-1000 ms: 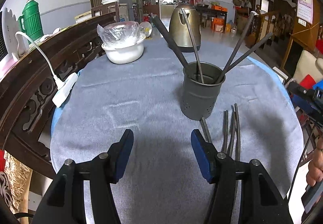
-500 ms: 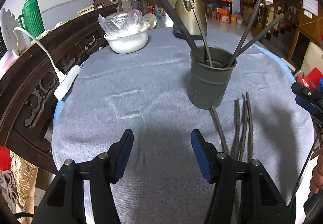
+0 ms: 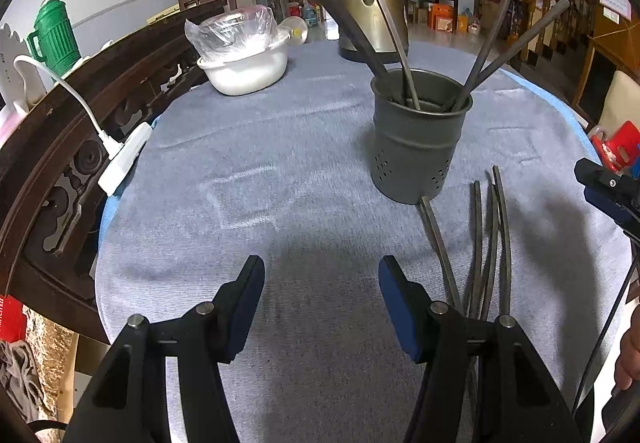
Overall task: Organize utensils
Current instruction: 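Withdraw both open grippers back toward the remaining rods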
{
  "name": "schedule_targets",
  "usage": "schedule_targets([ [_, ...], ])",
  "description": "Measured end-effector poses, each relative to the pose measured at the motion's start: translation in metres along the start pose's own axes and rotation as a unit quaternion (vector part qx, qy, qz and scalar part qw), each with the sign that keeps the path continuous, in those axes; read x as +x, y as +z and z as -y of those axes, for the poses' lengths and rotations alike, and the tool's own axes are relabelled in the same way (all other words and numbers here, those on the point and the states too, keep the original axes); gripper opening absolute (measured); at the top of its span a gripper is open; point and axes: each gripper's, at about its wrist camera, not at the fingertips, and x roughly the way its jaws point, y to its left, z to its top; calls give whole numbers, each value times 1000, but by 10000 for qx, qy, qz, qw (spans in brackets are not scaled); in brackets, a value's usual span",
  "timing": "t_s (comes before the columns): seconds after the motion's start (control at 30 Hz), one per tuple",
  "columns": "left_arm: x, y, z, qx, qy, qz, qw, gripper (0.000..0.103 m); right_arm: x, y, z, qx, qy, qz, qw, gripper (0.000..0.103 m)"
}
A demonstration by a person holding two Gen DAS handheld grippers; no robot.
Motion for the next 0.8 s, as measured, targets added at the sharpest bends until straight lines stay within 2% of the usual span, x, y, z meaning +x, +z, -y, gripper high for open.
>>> schedule_targets([
  [0.23,6,-1,3,31,-13,-56,10000,60,7,-3,-1,-26,-1,-95,10000,54],
  [0.5,12,0,3,31,-38,-112,9999,60,17,-6,-2,-78,22,-279,9996,40],
  [0.8,16,0,3,8,-67,-165,9998,60,24,-9,-3,-113,12,-373,9992,40],
])
